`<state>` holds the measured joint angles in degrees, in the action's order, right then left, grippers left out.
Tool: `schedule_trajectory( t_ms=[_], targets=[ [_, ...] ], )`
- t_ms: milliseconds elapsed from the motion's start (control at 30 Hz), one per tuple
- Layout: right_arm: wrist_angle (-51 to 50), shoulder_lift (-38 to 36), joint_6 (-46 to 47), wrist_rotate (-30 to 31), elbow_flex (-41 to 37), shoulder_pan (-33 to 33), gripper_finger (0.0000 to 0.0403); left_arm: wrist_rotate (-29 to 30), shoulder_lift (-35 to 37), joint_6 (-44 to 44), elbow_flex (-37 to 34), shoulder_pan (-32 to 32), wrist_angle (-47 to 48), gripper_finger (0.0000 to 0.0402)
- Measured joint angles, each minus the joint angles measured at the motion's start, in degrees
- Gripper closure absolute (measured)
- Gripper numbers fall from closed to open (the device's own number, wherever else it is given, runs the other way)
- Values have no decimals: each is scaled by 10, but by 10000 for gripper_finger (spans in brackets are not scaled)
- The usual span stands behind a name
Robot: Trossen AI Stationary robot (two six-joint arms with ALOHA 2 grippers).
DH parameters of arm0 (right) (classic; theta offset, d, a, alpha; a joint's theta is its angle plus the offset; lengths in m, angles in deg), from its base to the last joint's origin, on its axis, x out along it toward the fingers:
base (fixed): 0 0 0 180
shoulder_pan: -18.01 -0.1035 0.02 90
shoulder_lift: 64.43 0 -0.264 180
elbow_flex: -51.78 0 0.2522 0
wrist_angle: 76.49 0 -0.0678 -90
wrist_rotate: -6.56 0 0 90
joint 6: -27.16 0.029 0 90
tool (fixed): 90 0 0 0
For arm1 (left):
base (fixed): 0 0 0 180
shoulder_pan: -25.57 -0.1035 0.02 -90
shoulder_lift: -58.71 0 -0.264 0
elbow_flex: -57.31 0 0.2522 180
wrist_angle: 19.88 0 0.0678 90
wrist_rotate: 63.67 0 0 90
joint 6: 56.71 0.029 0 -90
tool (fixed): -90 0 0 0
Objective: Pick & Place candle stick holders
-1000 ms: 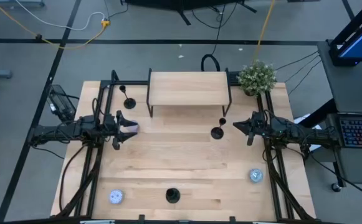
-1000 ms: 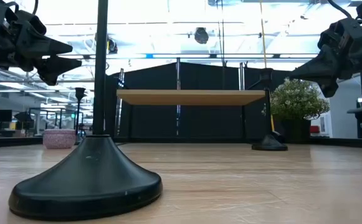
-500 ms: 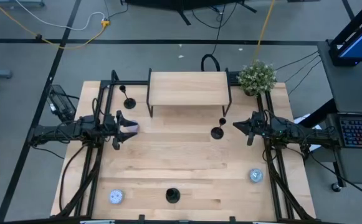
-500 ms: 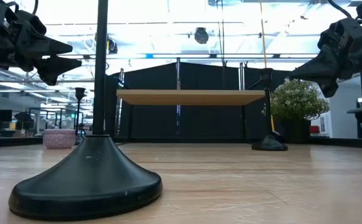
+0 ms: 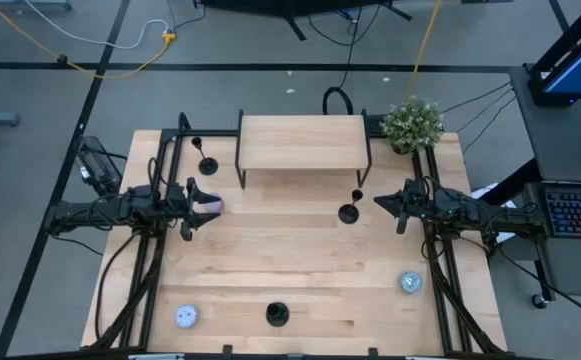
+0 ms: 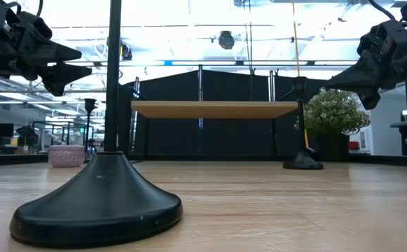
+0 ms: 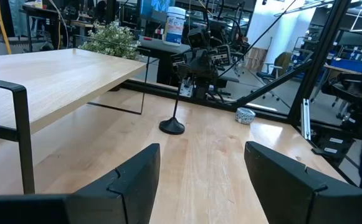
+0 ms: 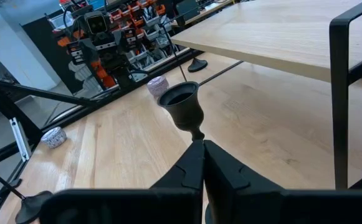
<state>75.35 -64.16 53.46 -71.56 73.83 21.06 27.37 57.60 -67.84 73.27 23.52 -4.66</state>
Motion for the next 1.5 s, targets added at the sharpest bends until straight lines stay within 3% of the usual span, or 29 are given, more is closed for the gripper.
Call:
schedule_trajectory(
  t_ms=[467, 1000, 1200, 1367, 1500],
  targets=[
    [98, 0, 0, 1, -4, 0, 403, 0, 0, 0, 0, 0, 0, 160],
    [98, 0, 0, 1, -2, 0, 403, 30, 0, 2, 0, 0, -9, 160],
    [98, 0, 0, 1, -1, 0, 403, 14, 0, -166, 0, 0, -168, 160],
    [99, 0, 0, 0, -1, 0, 403, 65, 0, -235, 0, 0, -316, 160],
    [99, 0, 0, 0, 0, 0, 403, 101, 0, -256, 8, 0, -327, 160]
  ],
)
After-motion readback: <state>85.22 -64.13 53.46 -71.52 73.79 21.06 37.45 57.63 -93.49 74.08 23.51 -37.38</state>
